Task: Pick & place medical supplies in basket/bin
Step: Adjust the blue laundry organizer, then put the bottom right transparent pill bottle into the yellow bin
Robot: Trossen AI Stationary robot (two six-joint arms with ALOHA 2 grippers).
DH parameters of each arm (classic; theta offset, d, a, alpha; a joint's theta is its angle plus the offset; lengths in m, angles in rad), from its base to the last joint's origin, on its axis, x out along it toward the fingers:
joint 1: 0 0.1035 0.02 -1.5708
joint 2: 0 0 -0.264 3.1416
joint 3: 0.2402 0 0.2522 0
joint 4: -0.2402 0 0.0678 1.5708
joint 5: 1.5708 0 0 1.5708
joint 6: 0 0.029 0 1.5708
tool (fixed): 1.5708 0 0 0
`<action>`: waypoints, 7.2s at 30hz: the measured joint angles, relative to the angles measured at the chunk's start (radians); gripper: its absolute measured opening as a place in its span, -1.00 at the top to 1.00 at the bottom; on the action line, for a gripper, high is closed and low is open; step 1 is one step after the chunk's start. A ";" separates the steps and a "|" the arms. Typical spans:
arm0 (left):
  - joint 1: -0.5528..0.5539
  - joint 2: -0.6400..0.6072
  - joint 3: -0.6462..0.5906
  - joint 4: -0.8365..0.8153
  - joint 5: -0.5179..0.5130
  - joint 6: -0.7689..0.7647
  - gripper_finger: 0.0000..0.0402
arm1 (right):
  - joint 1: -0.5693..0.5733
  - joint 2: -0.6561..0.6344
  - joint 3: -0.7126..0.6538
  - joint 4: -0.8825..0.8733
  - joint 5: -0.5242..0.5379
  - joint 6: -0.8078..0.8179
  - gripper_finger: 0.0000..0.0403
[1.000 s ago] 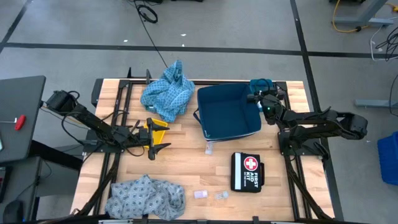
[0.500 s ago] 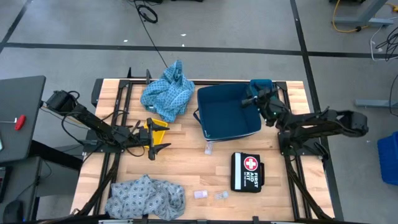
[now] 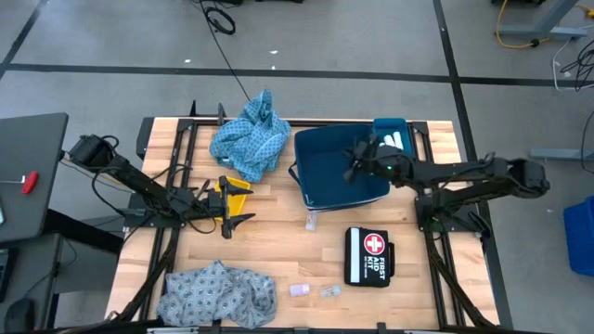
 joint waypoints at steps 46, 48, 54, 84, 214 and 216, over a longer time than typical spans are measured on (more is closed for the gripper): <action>0.000 0.000 0.000 0.008 -0.007 0.015 -0.67 | -0.012 0.556 0.488 -0.174 -0.593 -0.139 1.00; 0.000 0.000 0.000 0.008 -0.007 0.015 -0.67 | -0.009 0.556 0.489 -0.175 -0.532 -0.137 1.00; 0.000 0.000 0.000 0.000 -0.006 0.006 -0.67 | 0.030 0.535 0.489 -0.118 -0.384 -0.153 0.97; -0.002 0.000 0.107 -0.241 0.066 -0.039 -0.67 | 0.539 0.443 0.490 -0.274 -0.200 -0.022 0.05; -0.003 0.004 0.108 -0.088 0.144 -0.012 -0.67 | 0.518 0.689 0.809 -0.145 0.053 -0.135 0.34; -0.009 0.004 0.108 -0.065 0.145 -0.002 -0.67 | 0.487 0.689 0.809 -0.102 0.004 -0.158 0.34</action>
